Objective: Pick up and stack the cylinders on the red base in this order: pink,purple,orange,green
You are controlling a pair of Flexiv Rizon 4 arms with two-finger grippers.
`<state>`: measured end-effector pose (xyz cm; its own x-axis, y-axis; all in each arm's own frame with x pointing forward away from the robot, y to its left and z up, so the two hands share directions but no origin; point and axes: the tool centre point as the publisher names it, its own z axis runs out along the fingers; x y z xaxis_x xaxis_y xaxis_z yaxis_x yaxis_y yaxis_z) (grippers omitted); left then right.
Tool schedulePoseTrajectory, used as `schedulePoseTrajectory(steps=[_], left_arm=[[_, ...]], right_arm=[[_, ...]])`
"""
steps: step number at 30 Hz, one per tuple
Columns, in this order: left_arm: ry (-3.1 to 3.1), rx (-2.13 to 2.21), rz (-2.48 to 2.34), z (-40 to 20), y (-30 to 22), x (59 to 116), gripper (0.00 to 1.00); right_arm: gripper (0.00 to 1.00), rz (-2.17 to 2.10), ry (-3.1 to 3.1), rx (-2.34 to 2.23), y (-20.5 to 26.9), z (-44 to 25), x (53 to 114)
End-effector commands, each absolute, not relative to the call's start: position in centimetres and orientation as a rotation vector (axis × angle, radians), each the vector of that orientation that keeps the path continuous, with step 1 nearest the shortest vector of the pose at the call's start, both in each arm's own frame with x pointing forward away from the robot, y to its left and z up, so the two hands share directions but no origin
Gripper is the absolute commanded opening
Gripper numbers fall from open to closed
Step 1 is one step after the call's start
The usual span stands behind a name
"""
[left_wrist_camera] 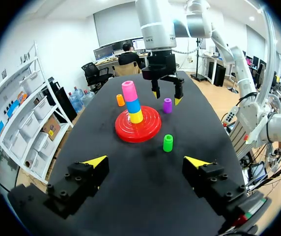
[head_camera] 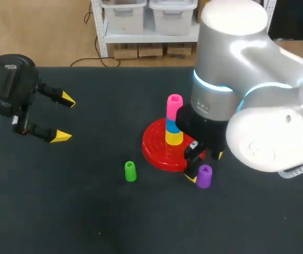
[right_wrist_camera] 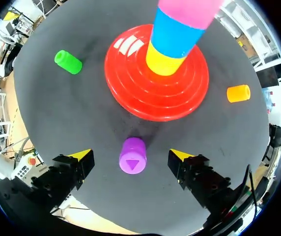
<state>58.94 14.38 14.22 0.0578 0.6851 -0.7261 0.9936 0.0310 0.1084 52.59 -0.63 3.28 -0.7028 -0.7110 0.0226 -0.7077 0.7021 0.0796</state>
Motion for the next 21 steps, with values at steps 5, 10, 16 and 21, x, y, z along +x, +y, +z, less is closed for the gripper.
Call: schedulePoseTrajectory(steps=[5, 10, 16, 21], left_arm=[[1.686, 1.717, -0.634, 14.09, 14.41, 59.06, 1.00], [1.686, 1.717, -0.634, 14.09, 14.41, 59.06, 1.00], [1.686, 1.717, -0.634, 14.09, 14.41, 59.06, 1.00], [1.686, 1.717, -0.634, 14.09, 14.41, 59.06, 1.00]], right_arm=[[1.00, -0.117, -2.870, 1.183, -1.27, 2.48, 52.46], [1.00, -0.121, -2.863, 1.178, -1.37, 2.07, 52.74], [1.00, -0.123, -2.871, 1.173, -1.44, 1.97, 52.80], [1.00, -0.119, -2.877, 1.171, -1.49, 1.84, 52.89]])
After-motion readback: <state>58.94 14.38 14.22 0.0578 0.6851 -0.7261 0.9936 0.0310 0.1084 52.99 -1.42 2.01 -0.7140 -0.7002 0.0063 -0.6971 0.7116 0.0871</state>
